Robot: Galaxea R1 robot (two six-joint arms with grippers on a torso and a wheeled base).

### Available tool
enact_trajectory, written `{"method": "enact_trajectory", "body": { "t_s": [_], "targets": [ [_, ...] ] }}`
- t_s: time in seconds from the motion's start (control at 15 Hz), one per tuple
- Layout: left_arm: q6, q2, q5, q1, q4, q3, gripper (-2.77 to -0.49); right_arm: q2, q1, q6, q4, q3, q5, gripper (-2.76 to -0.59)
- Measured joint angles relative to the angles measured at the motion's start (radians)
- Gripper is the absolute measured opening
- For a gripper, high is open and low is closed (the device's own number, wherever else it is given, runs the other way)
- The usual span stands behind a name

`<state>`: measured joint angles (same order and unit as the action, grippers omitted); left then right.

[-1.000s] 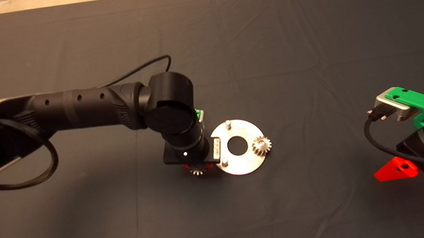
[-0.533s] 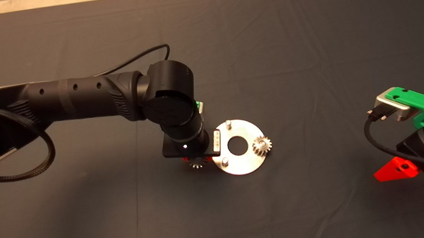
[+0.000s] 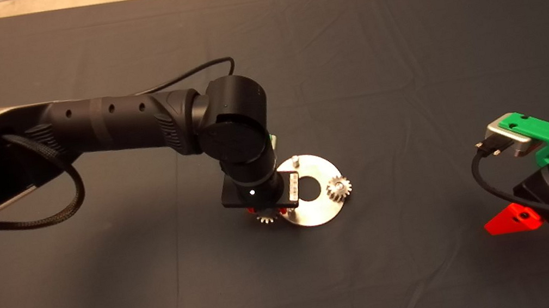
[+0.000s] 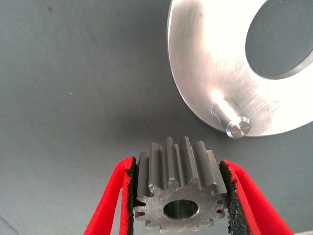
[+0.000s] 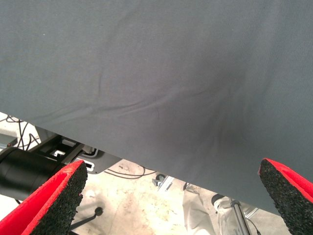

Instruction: Install three planetary gears onto the carrier pins

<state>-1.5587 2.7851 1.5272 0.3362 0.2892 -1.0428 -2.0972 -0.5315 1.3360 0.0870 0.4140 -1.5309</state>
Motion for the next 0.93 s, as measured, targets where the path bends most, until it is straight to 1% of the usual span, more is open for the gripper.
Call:
{"method": "enact_trajectory", "body": {
  "t_s": [0.13, 0.4, 0.73, 0.93],
  "targets": [
    [0.000, 0.020, 0.000, 0.000, -0.013, -0.022, -2.35, -0.001, 0.000, 0.000, 0.000, 0.000, 0.000, -0.74],
    [0.000, 0.086, -0.002, 0.000, -0.029, -0.062, -2.35, 0.000, 0.000, 0.000, 0.000, 0.000, 0.000, -0.74],
    [0.006, 0.101, 0.000, 0.000, -0.033, -0.089, -2.35, 0.000, 0.000, 0.000, -0.002, 0.000, 0.000, -0.74],
    [0.031, 0.107, -0.001, 0.000, -0.035, -0.102, -2.35, 0.000, 0.000, 0.000, -0.003, -0.004, 0.000, -0.74]
  ]
}}
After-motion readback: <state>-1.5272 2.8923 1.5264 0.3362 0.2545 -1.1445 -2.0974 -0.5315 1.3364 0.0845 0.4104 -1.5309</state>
